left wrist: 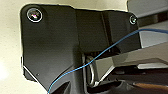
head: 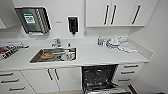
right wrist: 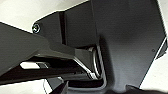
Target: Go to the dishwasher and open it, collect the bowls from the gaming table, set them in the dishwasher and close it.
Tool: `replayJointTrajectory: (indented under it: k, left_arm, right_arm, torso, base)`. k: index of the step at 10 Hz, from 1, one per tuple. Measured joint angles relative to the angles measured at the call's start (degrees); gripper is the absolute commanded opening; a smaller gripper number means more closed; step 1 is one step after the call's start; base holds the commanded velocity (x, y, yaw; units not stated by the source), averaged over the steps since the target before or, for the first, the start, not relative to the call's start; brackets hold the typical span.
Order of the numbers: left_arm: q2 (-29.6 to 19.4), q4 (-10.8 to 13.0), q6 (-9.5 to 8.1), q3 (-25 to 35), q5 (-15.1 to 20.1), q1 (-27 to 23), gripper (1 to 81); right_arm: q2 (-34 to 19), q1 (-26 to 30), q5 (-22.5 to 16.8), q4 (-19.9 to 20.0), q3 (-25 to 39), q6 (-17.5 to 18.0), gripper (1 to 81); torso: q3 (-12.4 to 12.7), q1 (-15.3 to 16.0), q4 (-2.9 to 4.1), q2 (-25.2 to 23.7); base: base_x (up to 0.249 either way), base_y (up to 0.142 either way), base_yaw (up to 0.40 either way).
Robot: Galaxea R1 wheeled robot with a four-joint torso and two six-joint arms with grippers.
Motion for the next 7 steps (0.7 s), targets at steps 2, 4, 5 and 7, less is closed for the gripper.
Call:
replayJointTrajectory:
  k: [2, 4, 5, 7]
  left_arm:
    - [0.0, 0.0, 0.0, 0.0, 0.0, 0.0, 81.1]
    - [-0.2, 0.0, 0.0, 0.0, 0.0, -0.2, 81.1]
    - [-0.2, 0.0, 0.0, 0.0, 0.0, -0.3, 81.1]
    - [-0.2, 0.0, 0.0, 0.0, 0.0, -0.3, 81.1]
  right_arm:
    - [0.1, 0.0, -1.2, 7.6, 0.0, -10.1, 81.1]
    - [0.3, 0.2, -2.3, 19.7, 0.1, -24.2, 81.1]
    - [0.3, 0.6, -1.3, 25.6, 0.5, -29.6, 81.1]
    - [-1.0, 1.6, -0.9, 28.8, 1.8, -31.8, 81.1]
  torso:
    - [0.0, -2.6, 0.0, 4.0]
    - [0.0, -5.2, 0.0, 7.9]
    - [0.0, -6.5, 0.0, 10.0]
    - [0.5, -8.7, -0.09, 13.5]
  base:
    - [0.0, 0.0, 0.0]
    - [0.0, 0.0, 0.0]
    - [0.0, 0.0, 0.0]
    - [0.0, 0.0, 0.0]
